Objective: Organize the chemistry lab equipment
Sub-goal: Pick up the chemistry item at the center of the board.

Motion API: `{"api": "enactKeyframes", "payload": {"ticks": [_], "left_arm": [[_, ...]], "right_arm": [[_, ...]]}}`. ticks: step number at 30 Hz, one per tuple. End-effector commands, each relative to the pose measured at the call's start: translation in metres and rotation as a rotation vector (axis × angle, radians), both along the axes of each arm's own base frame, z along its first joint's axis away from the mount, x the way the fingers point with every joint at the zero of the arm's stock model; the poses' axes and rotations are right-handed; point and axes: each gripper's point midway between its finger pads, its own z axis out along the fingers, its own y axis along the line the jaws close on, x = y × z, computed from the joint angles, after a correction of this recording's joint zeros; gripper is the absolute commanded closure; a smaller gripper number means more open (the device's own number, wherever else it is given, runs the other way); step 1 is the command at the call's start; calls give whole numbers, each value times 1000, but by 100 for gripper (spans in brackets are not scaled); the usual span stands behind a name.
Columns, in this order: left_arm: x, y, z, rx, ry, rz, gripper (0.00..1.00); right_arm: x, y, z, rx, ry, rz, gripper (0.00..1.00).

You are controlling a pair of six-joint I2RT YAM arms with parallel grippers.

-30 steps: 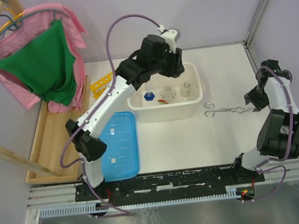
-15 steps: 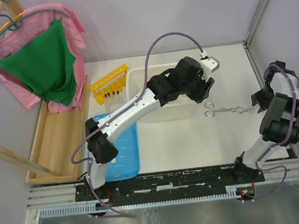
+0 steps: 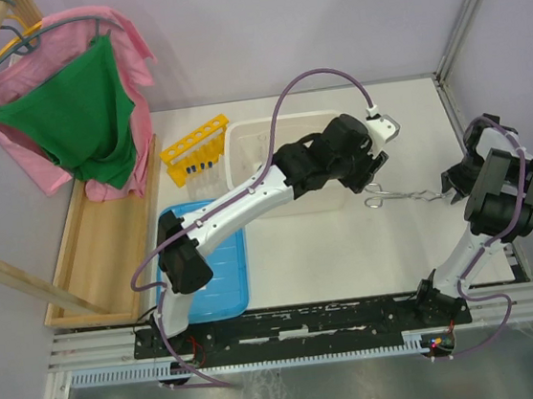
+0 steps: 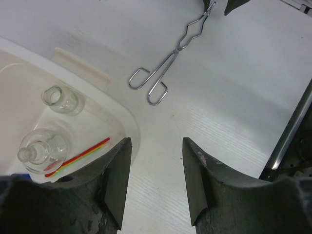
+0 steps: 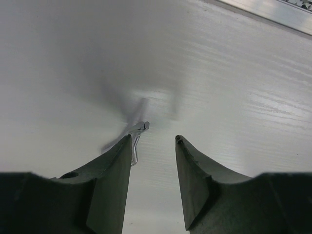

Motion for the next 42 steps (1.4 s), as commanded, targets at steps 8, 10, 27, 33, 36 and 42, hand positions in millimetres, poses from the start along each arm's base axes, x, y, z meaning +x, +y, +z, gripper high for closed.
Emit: {"api": "enactKeyframes", "payload": {"ticks": [8,10,27,33,36,42], "left_arm": [[10,4,12,-22,-83,26,46],[9,4,13,-24,-87,29,46],[8,6,18,-40,-89,30,46],[9,10,15,-31,-90,40,46],[9,12,15,-27,-92,44,46],[8,14,12,-17,-93,41,46]], "right_arm": [[17,-21,-2,-84,-31,-5,55],[17,-22,-6,-86,-29,-2,56],[22,-3,-19,-91,-28,58,60],[28,6,-21,-109,-16,90,64],[29,8,-19,-128,-12,95,73],[29,8,-20,-142,-12,85,99]]}}
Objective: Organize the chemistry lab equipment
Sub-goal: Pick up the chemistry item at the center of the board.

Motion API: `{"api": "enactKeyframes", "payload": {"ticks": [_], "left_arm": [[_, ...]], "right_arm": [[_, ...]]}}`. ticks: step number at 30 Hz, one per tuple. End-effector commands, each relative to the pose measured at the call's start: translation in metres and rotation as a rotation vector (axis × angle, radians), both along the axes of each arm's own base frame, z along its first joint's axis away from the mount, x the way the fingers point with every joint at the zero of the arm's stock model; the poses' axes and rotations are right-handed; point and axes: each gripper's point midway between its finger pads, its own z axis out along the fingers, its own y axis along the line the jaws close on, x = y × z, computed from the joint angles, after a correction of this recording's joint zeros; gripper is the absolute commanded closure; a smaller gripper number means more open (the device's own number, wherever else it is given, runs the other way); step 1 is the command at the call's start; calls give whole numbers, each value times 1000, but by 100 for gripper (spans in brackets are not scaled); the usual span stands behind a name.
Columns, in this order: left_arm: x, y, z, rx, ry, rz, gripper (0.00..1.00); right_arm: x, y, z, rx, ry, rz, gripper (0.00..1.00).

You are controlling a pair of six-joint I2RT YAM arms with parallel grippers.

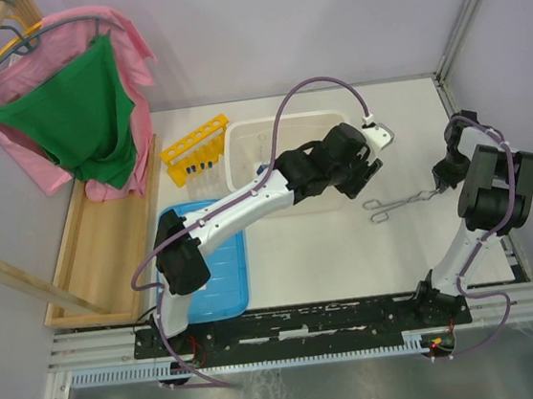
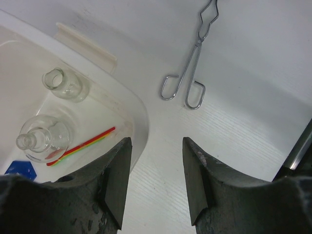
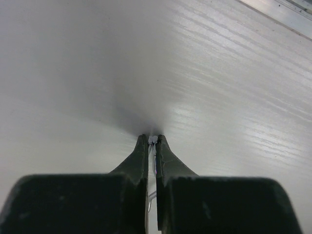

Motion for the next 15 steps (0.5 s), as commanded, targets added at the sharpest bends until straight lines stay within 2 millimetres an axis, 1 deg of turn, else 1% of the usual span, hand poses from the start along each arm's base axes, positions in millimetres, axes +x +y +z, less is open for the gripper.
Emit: {"api": "enactKeyframes", "payload": {"ticks": [1,4,7,11,15], "left_arm": [[1,4,41,-68,-85,-8,46],[1,5,39,-63,-83,-7,46],[1,4,39,-66,-79,-7,46],[-1,1,42,-84,-68,-16,45],[-7,-3,44,-105,-41,-35,44]], "right_arm": [[-4,0,-3,-24,14,-12,99],[-3,-1,7,-44,-2,9,99],[-1,-2,28,-80,-35,31,99],[-4,-3,64,-136,-93,49,99],[-7,-4,106,-190,-188,61,99]]}}
